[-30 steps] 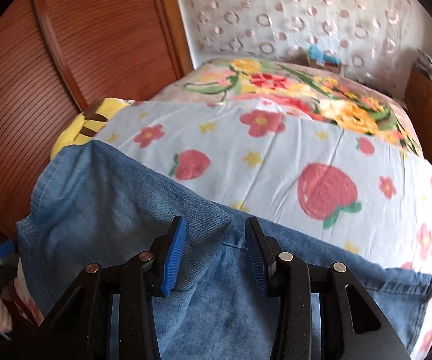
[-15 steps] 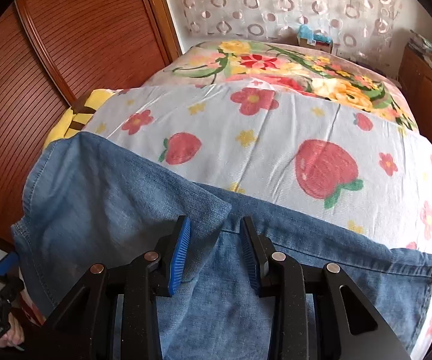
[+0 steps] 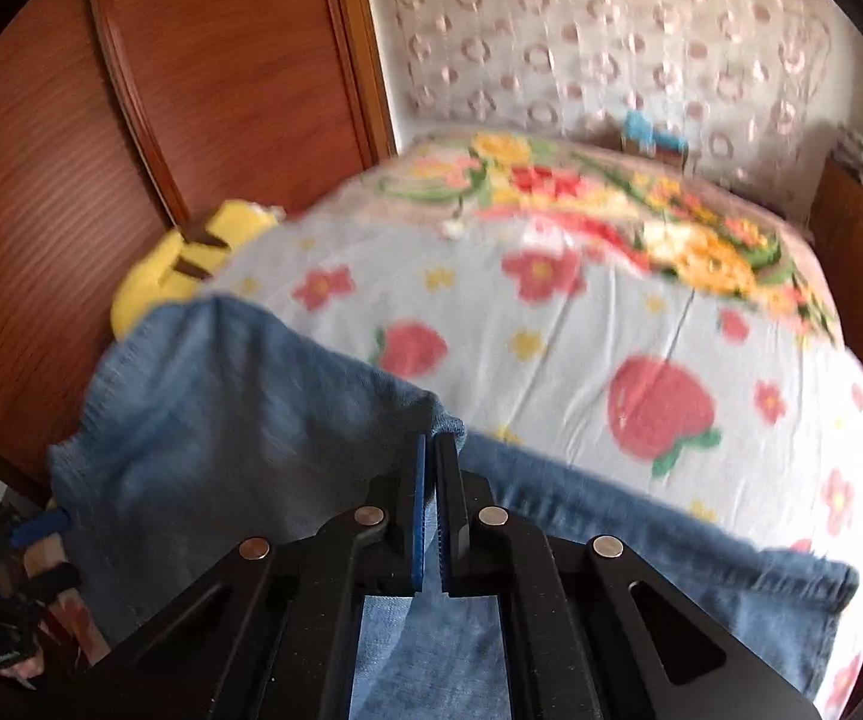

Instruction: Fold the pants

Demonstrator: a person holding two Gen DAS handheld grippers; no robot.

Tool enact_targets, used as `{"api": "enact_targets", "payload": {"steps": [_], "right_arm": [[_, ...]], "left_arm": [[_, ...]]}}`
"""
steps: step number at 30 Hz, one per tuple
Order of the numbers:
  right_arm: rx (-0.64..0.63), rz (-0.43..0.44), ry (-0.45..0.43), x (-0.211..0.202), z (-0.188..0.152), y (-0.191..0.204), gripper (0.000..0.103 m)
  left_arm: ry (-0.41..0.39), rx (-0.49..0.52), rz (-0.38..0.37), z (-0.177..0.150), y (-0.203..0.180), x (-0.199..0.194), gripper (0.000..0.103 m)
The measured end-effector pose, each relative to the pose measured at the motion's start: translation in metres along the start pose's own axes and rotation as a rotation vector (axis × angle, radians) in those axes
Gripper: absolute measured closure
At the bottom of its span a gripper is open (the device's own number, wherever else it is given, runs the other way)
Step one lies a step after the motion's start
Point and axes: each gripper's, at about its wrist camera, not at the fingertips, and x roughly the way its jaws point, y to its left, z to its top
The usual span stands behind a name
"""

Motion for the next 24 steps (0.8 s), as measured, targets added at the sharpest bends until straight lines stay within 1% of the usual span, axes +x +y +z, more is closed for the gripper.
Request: {"api": "enact_targets", "payload": {"steps": [3, 4, 9, 13, 17, 21, 24], "right_arm": [[-0.053, 0.008, -0.071, -0.025, 0.007, 0.012, 0.101], [-0.066, 0.020, -0.081, -0.031, 0.008, 0.016, 0.101], [-0.154, 0.016, -0.118, -0.055, 0.014, 0.039, 0.102], [-0.210, 0.042, -0.164, -0.078, 0.015, 0.060, 0.102], [-0.261, 0.036, -0.209, -0.093, 0.013, 0.075, 0.102], [-0.298, 0.066, -0.265, -0.111, 0.012, 0.088, 0.102], [-0.334, 0.092, -0.285, -0.118, 0.005, 0.099, 0.102]], "left_arm": [[-0.002, 0.000, 0.001, -0.001, 0.000, -0.001, 0.058], [-0.005, -0.002, 0.000, 0.000, 0.001, -0.002, 0.058], [-0.018, -0.008, 0.000, 0.001, 0.002, -0.006, 0.058], [-0.035, -0.011, -0.006, 0.001, 0.002, -0.013, 0.058], [-0.049, -0.014, -0.012, 0.002, 0.002, -0.018, 0.058], [-0.060, -0.013, -0.013, 0.002, 0.003, -0.021, 0.058], [-0.058, -0.012, -0.009, 0.003, 0.004, -0.021, 0.058]]}}
